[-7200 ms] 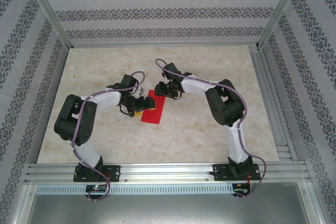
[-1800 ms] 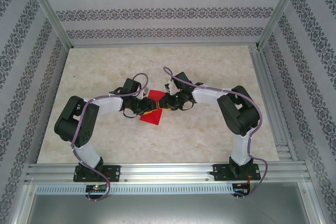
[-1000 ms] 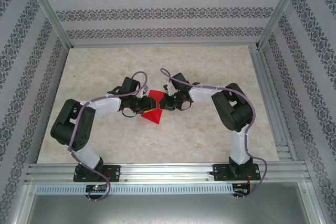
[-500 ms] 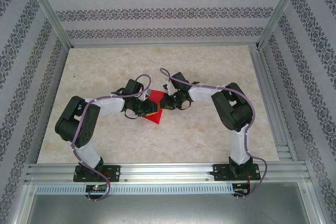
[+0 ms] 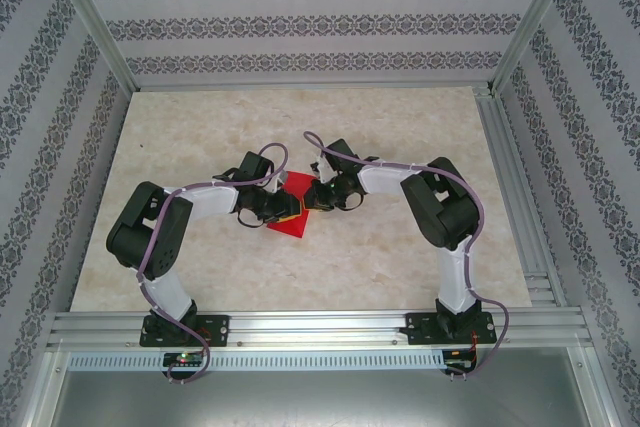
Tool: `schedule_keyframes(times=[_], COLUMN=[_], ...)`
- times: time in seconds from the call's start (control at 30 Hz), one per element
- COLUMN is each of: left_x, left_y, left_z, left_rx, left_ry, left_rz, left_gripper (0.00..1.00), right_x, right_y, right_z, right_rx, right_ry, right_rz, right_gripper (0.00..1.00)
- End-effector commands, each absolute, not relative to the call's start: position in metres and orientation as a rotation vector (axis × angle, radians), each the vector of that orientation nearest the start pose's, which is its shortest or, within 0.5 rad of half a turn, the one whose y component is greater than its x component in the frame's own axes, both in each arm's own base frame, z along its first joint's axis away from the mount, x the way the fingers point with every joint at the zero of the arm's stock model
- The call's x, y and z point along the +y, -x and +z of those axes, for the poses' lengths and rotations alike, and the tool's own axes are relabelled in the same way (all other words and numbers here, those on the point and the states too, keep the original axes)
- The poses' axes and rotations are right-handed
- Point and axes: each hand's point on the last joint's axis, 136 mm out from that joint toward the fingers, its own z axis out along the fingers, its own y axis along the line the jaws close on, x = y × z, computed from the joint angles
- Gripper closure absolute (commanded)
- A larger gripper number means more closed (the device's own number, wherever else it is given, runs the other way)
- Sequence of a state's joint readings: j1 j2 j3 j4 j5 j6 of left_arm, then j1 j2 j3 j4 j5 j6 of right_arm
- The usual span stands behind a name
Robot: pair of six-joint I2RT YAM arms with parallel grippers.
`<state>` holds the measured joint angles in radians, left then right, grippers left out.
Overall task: Fold a paper plane with a square sheet of paper (pick it up from the middle)
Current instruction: Fold the triangle a second time at the center of the table.
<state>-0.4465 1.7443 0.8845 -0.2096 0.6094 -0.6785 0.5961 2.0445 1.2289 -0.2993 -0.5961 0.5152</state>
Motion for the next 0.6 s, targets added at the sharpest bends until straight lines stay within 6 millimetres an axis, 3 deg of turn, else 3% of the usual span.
schedule_keyframes(times=[0.0,0.17,0.57], left_x=[-0.26,-0.261,-0.251], left_y=[-0.298,-0.298,-0.294], left_z=[0.056,0.059,0.032], left_rx=[2.772,2.758,2.845], left_ry=[0.033,0.028,0.071], left_rz=[-1.19,-1.205,-1.095], left_gripper=[0.72,0.71,0.73], right_x=[0.337,0.337,0.335], right_y=[-0.315,-0.315,-0.316], right_z=[0.012,0.011,0.008], right_rx=[2.856,2.859,2.871], right_ry=[0.375,0.374,0.369], right_rz=[1.075,1.072,1.041], right_gripper=[0.89,0.89,0.88])
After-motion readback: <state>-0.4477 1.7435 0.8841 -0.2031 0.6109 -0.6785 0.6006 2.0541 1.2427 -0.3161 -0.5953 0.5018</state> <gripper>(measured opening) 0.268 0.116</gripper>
